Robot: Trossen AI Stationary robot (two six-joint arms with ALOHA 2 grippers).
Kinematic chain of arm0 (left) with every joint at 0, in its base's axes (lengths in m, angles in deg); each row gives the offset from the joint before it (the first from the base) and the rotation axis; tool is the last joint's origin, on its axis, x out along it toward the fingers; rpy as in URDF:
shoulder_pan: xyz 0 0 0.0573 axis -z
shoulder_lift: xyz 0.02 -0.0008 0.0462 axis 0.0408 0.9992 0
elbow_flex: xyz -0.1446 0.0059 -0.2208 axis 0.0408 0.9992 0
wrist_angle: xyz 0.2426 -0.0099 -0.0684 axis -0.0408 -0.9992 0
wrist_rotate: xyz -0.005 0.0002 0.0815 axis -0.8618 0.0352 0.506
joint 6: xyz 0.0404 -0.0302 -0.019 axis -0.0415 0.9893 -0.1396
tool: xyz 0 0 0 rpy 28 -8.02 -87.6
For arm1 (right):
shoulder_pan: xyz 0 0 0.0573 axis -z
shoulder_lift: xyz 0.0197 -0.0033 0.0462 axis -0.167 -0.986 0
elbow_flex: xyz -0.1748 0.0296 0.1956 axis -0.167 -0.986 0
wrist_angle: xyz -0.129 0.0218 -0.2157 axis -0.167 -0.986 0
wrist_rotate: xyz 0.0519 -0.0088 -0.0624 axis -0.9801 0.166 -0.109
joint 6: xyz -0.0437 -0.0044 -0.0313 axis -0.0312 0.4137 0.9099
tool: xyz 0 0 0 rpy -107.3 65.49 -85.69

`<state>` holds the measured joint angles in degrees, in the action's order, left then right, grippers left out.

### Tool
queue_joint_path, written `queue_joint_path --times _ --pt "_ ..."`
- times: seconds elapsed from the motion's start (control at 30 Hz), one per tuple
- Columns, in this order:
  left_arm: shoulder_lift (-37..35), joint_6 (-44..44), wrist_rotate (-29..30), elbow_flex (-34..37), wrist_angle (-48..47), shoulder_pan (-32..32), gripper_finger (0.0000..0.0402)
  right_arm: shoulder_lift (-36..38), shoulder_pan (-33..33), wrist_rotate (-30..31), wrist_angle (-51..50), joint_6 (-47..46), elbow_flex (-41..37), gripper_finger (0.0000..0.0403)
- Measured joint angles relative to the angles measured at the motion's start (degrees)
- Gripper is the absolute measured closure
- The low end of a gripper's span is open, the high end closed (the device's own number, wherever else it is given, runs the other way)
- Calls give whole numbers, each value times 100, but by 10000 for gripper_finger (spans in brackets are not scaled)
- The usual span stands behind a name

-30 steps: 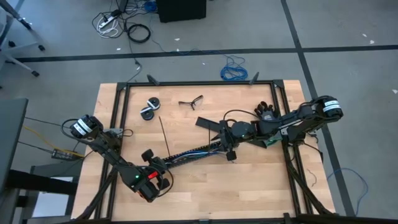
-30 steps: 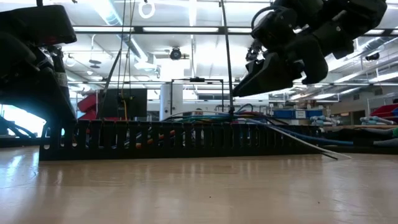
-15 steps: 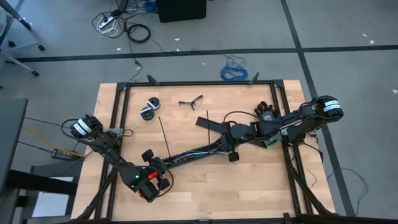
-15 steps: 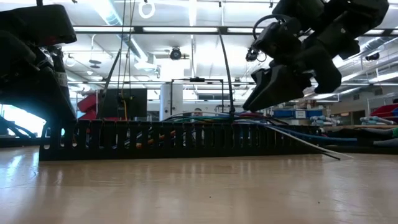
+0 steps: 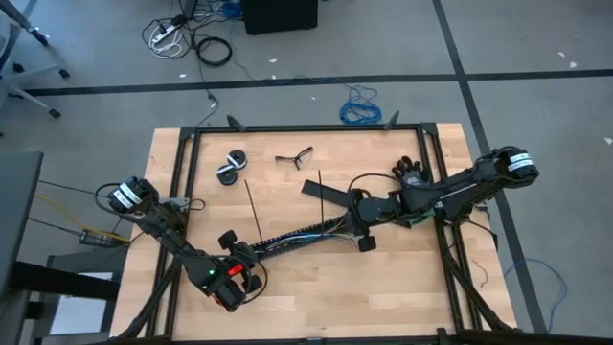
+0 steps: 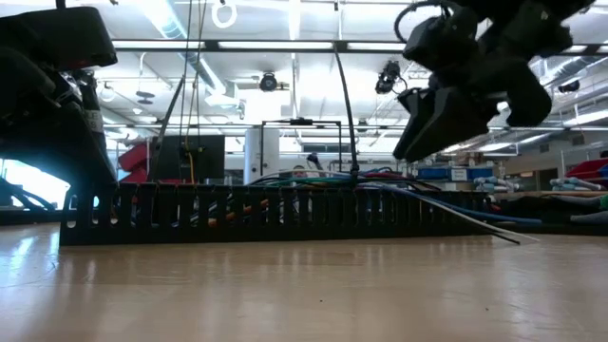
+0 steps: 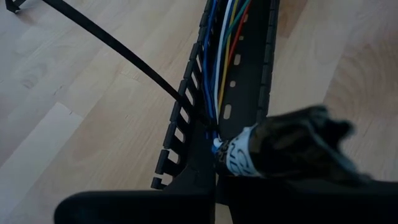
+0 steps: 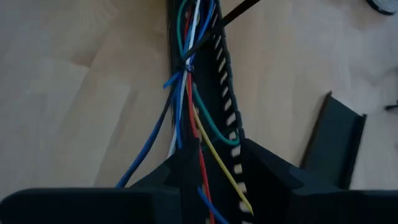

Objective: Ziptie cables
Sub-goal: Put the wrapped cables into the black cable duct

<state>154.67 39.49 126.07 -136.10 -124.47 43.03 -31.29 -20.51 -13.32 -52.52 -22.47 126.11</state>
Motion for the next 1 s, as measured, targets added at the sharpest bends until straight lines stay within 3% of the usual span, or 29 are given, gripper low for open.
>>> queue_joint_path --times 0.23,0.4,0.57,0.73,1.0 --pt "0 0 3 -2 0 0 401 412 -160 284 -912 -460 341 292" --pt "0 0 14 -2 3 0 401 430 -373 -274 -883 -1061 353 292" --pt "0 0 37 -2 -1 0 401 68 -421 364 -686 -574 353 292" --pt "0 0 40 -2 18 0 401 -373 -241 468 -345 -25 353 292" --pt "0 0 36 -2 15 0 401 -413 -99 478 -130 74 353 292"
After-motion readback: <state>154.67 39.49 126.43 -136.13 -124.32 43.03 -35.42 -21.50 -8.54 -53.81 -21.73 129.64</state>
